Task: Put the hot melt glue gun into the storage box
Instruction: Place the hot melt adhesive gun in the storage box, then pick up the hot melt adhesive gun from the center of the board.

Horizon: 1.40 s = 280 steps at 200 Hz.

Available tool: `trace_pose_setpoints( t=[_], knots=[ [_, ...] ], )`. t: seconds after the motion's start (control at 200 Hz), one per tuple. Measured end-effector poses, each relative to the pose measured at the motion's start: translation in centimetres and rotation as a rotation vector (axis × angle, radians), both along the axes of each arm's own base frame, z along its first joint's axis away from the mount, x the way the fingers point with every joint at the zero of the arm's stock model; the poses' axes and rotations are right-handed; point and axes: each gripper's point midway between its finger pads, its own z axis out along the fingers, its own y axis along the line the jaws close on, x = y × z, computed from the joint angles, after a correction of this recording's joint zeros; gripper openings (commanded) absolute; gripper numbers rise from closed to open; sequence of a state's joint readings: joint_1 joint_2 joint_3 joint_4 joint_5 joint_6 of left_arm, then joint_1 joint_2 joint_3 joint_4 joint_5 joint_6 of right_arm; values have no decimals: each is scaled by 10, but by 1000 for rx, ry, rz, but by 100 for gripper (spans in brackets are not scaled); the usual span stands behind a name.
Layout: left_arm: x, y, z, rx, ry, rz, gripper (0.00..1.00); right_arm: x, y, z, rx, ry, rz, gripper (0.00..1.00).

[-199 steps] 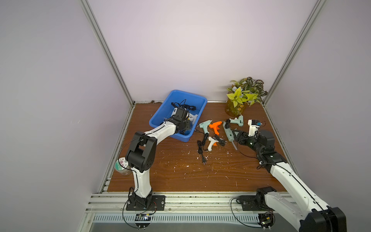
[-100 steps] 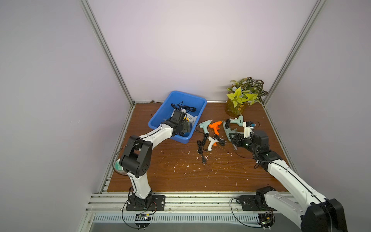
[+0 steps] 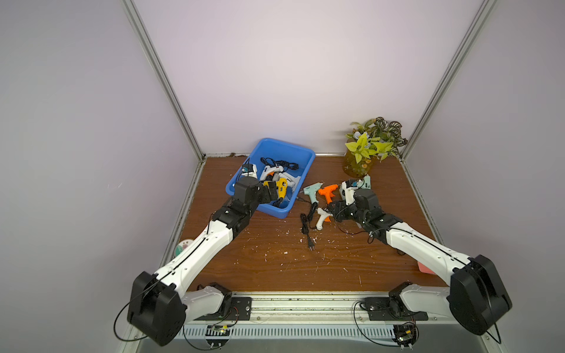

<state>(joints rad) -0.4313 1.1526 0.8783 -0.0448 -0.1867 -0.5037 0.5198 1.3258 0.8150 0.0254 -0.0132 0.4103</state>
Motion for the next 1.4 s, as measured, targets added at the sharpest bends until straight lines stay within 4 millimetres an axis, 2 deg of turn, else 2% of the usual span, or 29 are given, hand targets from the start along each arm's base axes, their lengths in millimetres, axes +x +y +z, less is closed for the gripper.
trace_pose_setpoints(
  t=[0.165, 0.385, 0.626, 0.766, 0.896, 1.106, 1.241, 1.306, 1.401],
  knots=[
    [-20, 21, 8, -32, -80, 58, 99, 29, 19, -7, -55, 8, 30, 50],
    [-31, 39, 12, -50, -131, 109, 99, 74, 45, -25, -120, 42, 60, 47],
    [-32, 46, 11, -47, -132, 131, 99, 107, 65, -68, -194, 129, 88, 46],
    [-31, 48, 11, -46, -132, 137, 99, 112, 67, -96, -241, 197, 101, 46],
    [-31, 49, 9, -46, -129, 138, 99, 112, 67, -112, -269, 235, 110, 46],
    [-32, 49, 0, -42, -110, 135, 99, 113, 68, -128, -300, 268, 121, 46],
    [-32, 49, -1, -44, -108, 131, 99, 120, 69, -127, -312, 256, 117, 45],
    [-31, 48, -2, -44, -103, 129, 99, 121, 67, -127, -322, 253, 113, 39],
    [-30, 47, -4, -43, -96, 125, 99, 121, 66, -127, -332, 251, 113, 21]
  ],
)
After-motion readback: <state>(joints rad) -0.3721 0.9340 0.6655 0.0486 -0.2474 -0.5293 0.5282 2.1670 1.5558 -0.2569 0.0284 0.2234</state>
